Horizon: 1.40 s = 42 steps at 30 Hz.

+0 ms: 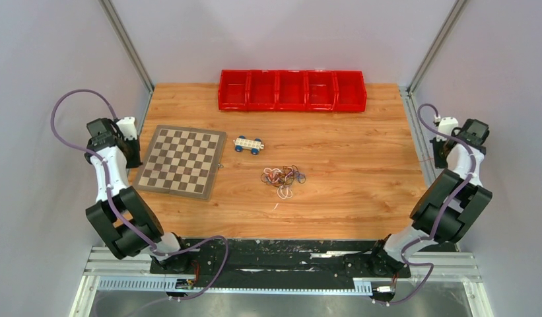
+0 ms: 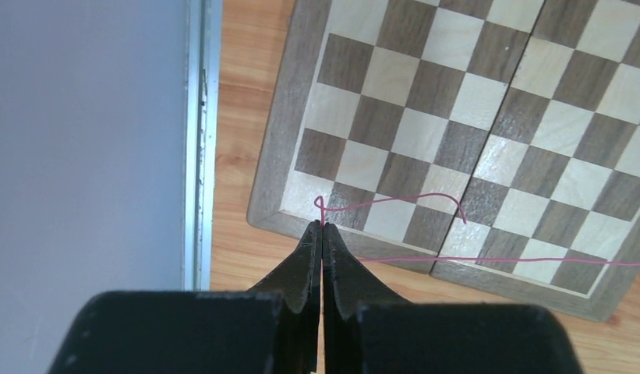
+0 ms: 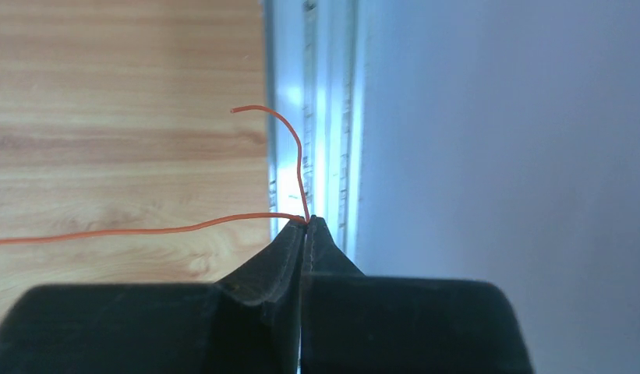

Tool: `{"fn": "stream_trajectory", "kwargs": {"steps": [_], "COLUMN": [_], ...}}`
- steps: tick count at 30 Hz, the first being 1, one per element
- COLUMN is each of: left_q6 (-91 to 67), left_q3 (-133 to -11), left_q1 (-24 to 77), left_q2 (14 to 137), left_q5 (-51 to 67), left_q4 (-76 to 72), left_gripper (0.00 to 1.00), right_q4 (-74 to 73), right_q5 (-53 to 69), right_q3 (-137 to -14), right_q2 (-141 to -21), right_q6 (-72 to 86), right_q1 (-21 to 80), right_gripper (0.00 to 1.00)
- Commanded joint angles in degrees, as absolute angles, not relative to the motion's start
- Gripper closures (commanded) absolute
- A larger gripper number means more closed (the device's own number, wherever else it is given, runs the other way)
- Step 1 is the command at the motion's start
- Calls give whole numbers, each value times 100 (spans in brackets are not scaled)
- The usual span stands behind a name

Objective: Untangle the cables

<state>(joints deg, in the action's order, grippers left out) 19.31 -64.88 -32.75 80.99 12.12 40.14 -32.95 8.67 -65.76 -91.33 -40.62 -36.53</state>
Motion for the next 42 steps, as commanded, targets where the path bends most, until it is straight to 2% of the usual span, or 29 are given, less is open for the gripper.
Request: {"fn": "stream_trajectory", "kwargs": {"steps": [1,10,19,21,23,24,25,28,30,37,42], "left_q6": [2212,2353,2562,2496,2392,2369,2275,1876,1377,-883,-1922], "left_q3": [-6645,-6720,-7007,-7213,-7413,-7503,-7694,-8022,-8279,-9525,-10547], "left_q1": [-3374,-3600,-4079,-4151,-4170,-4158,-4114,-3634,-3211,-2217,-1814], "left_q2": [8196,8414,8748,8743,8624,8508,8442,8002,7732,7612,8338], "left_q5": [667,31,-369,-18,909,1890,2338,4074,4568,4650,4269], "left_q4": [3730,3351,3007,3203,3636,4091,4313,4999,4963,3486,2311], "left_gripper": [100,100,100,100,100,100,100,100,100,100,100], "right_q4": [-3081,-3104,-3110,-3142,-3359,-3592,-3810,-4303,-4529,-4672,-4674], "right_q5": [815,724,667,816,1239,1596,1864,2577,2940,3324,3458], "right_q3": [-7439,-8241,-8533,-8520,-8489,-8483,-8437,-8132,-7818,-7217,-7154], "right_q2": [-9294,-9513,-9631,-9602,-9538,-9496,-9435,-9151,-8902,-8255,-8197], "right_q6": [-4083,-3954,-3951,-3893,-3873,-3883,-3885,-3935,-3958,-3671,-3287], "right_q1": [-3952,-4186,-4284,-4278,-4252,-4228,-4174,-3864,-3595,-2506,-1872], "right_gripper": [100,100,100,100,100,100,100,100,100,100,100]}}
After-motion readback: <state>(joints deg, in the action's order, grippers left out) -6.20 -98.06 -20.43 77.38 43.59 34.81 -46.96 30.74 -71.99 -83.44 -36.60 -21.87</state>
